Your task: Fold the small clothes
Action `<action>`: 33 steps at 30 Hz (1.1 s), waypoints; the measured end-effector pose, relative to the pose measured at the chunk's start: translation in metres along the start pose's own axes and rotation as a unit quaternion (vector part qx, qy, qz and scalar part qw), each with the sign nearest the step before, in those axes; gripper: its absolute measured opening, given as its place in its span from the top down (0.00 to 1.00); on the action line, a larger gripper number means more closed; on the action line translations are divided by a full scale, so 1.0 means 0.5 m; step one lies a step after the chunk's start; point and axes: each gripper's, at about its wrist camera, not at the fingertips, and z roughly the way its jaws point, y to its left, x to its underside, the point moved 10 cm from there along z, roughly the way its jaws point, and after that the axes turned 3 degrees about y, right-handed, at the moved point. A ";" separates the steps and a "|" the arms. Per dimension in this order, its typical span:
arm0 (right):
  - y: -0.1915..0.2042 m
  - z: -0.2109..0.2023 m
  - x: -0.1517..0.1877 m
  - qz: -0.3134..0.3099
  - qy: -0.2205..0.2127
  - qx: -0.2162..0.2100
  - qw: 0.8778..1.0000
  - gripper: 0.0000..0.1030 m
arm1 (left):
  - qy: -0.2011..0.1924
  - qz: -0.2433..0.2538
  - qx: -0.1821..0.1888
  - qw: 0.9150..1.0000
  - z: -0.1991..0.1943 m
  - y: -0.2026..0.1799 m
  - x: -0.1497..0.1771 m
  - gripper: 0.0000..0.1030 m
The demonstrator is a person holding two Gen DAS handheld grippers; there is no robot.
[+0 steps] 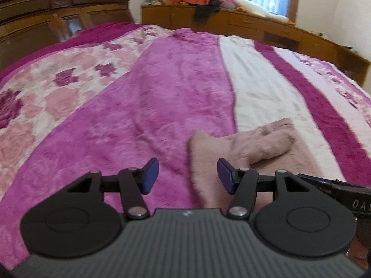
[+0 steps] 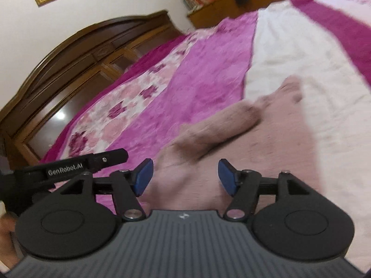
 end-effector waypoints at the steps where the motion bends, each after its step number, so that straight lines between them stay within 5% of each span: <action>1: -0.011 -0.012 -0.003 -0.004 -0.006 0.011 1.000 0.32 | 0.000 0.004 0.006 1.000 0.003 -0.012 -0.003 0.44; 11: -0.121 -0.075 -0.014 0.021 -0.037 0.070 0.997 0.32 | 0.019 0.039 0.046 0.998 0.066 -0.111 -0.015 0.44; 19: -0.177 -0.068 0.003 0.031 -0.041 0.104 0.993 0.32 | 0.054 0.104 0.042 0.992 0.143 -0.166 -0.001 0.44; 28: -0.214 -0.053 0.019 0.060 -0.036 0.101 0.992 0.32 | 0.091 0.051 0.083 0.991 0.223 -0.171 0.007 0.44; 33: -0.219 -0.049 0.026 0.066 -0.036 0.094 0.993 0.32 | 0.075 0.036 0.098 0.992 0.239 -0.169 0.008 0.46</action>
